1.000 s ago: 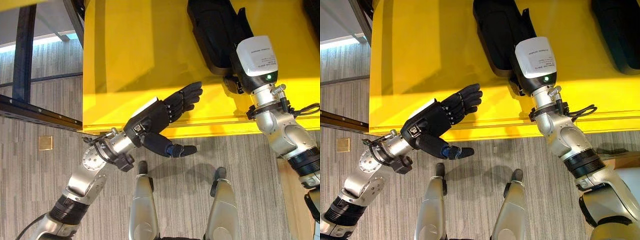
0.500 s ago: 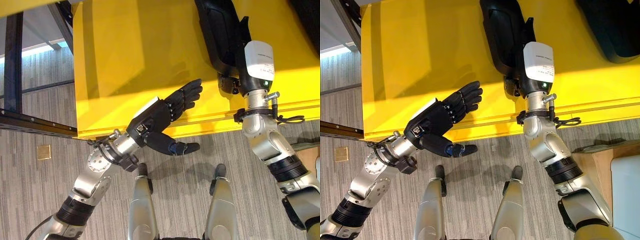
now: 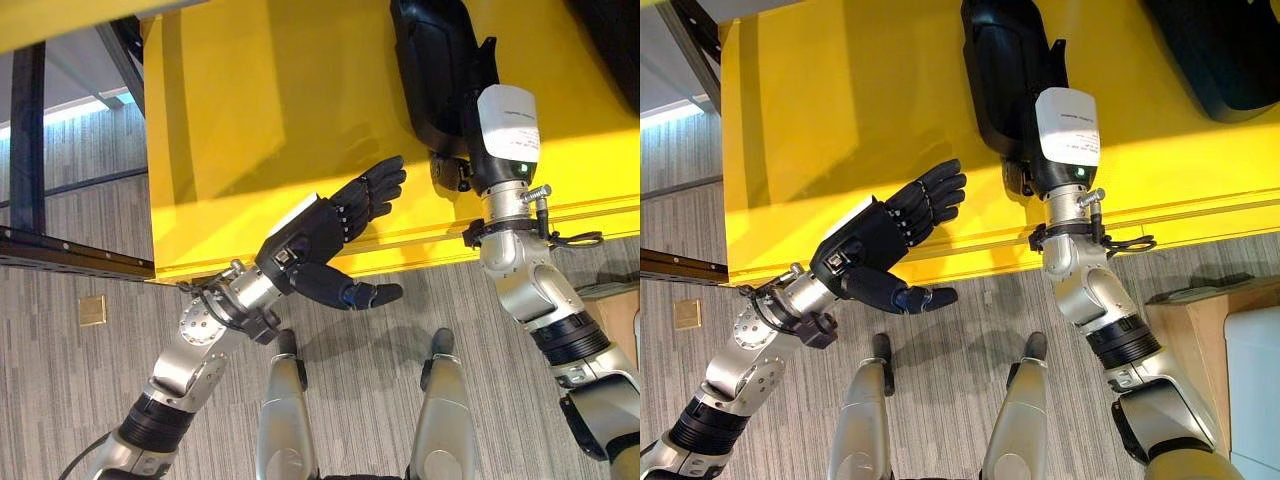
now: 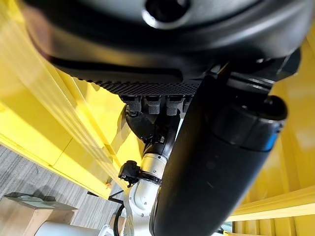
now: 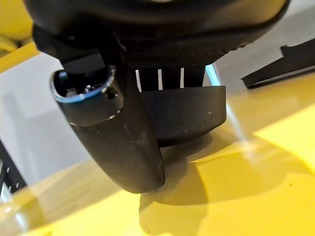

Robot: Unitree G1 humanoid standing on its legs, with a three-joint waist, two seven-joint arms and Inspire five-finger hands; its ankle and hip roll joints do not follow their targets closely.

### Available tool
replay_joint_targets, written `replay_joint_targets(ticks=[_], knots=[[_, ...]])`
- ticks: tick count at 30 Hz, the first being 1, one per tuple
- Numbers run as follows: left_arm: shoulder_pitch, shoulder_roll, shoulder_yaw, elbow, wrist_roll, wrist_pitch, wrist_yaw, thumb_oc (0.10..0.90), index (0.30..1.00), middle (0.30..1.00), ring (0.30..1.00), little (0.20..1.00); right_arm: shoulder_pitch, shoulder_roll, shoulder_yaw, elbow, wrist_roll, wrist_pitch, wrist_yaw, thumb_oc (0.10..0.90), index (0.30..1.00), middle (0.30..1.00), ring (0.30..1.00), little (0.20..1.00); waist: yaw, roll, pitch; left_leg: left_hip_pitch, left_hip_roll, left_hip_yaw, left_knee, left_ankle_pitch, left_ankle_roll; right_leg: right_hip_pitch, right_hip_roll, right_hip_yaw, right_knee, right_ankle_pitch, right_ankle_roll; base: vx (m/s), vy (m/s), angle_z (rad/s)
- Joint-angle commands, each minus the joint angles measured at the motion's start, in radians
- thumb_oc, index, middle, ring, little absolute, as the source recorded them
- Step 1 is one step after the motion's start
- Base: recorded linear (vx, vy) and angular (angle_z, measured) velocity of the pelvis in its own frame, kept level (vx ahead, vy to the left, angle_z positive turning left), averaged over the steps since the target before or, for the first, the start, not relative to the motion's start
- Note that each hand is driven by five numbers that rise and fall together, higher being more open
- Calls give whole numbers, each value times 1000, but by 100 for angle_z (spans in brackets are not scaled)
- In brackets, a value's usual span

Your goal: Move parts from the plastic box to the shelf.

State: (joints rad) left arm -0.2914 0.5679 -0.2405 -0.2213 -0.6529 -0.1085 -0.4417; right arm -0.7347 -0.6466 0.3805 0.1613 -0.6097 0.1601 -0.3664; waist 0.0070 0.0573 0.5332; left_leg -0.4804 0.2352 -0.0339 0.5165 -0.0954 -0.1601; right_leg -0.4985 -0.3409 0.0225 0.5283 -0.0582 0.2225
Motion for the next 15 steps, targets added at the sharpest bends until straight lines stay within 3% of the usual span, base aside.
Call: replay_joint_targets(ticks=[1, 9, 15], knots=[[-23, -20, 38, -111, -58, -61, -23, 900, 1000, 1000, 1000, 1000, -88, -36, -12, -36, -52, -56, 7, 900, 1000, 1000, 1000, 1000, 2, 11, -25, 39, -83, 53, -44, -42, 109, 20, 90, -25, 87, -119, -138, 0, 0, 0], [-2, -8, 43, -114, -71, -32, -55, 900, 1000, 1000, 1000, 1000, -111, -85, 10, -26, -44, -71, 84, 900, 1000, 1000, 1000, 1000, 18, 2, -29, 37, -80, 48, -40, -41, 109, 28, 87, -36, 90, -122, -138, 0, 0, 0], [12, 5, 50, -110, -84, -22, -92, 900, 1000, 1000, 1000, 1000, -102, -138, 57, -30, -52, -38, 285, 900, 1000, 1000, 1000, 1000, 23, -14, -32, 44, -73, 51, -39, -40, 112, 38, 86, -44, 93, -125, -139, 5, -5, 0]])
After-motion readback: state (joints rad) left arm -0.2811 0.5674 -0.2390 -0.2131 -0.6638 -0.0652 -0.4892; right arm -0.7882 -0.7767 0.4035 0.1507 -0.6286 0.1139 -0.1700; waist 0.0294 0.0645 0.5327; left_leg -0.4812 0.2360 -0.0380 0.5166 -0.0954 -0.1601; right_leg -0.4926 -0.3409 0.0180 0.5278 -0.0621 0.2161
